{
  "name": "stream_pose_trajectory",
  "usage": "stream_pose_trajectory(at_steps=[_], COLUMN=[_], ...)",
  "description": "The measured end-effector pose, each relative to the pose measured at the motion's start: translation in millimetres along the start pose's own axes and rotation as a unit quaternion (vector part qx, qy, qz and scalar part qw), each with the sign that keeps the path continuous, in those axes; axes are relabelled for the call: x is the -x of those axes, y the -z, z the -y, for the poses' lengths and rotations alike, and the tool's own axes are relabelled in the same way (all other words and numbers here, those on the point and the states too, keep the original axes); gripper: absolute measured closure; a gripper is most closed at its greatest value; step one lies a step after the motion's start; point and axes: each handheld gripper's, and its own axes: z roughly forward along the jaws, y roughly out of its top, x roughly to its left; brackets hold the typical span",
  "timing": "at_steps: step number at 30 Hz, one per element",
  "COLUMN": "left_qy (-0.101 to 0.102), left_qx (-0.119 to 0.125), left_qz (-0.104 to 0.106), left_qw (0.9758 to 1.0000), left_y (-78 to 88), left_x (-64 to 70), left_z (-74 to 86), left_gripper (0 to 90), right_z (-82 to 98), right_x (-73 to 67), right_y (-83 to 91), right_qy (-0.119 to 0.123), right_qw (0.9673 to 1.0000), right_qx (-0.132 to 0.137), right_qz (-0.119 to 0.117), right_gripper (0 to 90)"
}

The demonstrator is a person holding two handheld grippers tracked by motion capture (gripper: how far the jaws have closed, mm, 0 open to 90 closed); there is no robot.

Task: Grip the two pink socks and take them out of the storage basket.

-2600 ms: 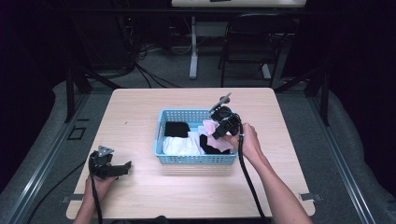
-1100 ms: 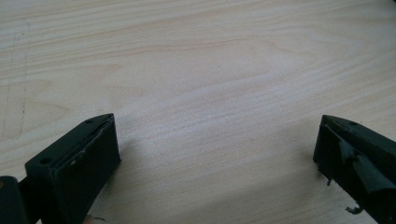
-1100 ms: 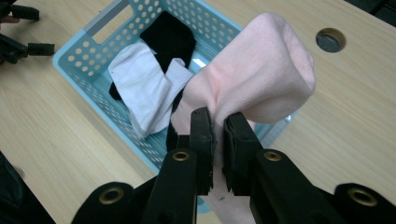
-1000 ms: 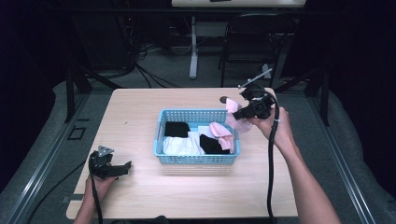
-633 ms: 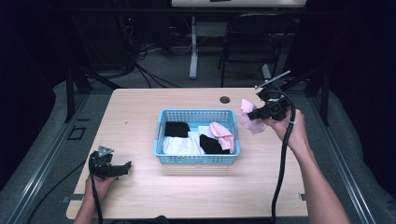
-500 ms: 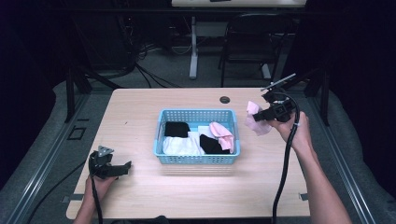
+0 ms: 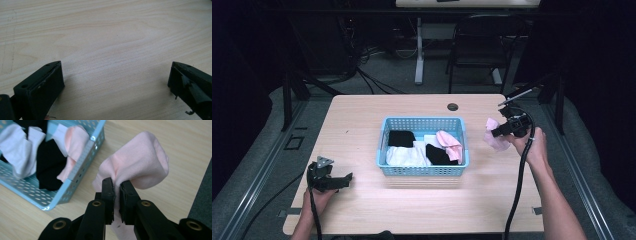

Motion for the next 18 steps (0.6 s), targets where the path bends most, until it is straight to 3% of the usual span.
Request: stream_pose_trajectory(at_steps=[3, 4, 6, 10, 11, 13, 14, 16, 17, 18], left_qy=[0.0, 0.0, 0.0, -0.001, -0.001, 0.0, 0.0, 0.0, 0.0, 0.0], left_qx=[0.001, 0.001, 0.001, -0.001, 0.0, 0.001, 0.002, 0.002, 0.002, 0.002], left_qz=[0.0, 0.0, 0.0, 0.001, 0.001, 0.002, 0.002, 0.002, 0.002, 0.002], left_qw=[1.0, 1.0, 1.0, 1.0, 1.0, 1.0, 1.0, 1.0, 1.0, 1.0], left_y=[0.1, 0.1, 0.1, 0.2, 0.1, 0.0, -0.2, -0.3, -0.3, -0.3], left_x=[0.1, 0.1, 0.1, -0.1, -0.2, -0.2, -0.2, -0.2, -0.2, -0.2], left_z=[0.3, 0.3, 0.2, 0.1, 0.0, 0.0, 0.0, 0.0, 0.0, 0.0], left_gripper=[0.3, 0.3, 0.3, 0.3, 0.3, 0.3, 0.3, 0.3, 0.3, 0.3], right_z=[8.5, 8.5, 13.5, 22.6, 25.5, 29.5, 32.4, 32.8, 32.0, 32.0], right_x=[12.3, 12.3, 15.8, 20.5, 22.5, 24.6, 28.8, 28.6, 25.9, 25.9], right_y=[-23.0, -23.0, -35.7, -60.5, -67.6, -76.4, -76.1, -72.8, -61.4, -61.4], right_qy=[-0.02, -0.02, -0.029, -0.041, -0.043, -0.059, -0.074, -0.079, -0.074, -0.074], right_qw=[0.9994, 0.9994, 0.9988, 0.9973, 0.9967, 0.9954, 0.9949, 0.9953, 0.9967, 0.9967], right_qx=[-0.029, -0.029, -0.039, -0.06, -0.069, -0.075, -0.068, -0.054, -0.032, -0.032], right_qz=[0.001, 0.001, -0.009, -0.006, -0.006, 0.002, -0.012, -0.011, -0.001, -0.001], right_gripper=[82.5, 82.5, 82.0, 79.2, 75.7, 57.6, 44.6, 41.6, 28.9, 28.9])
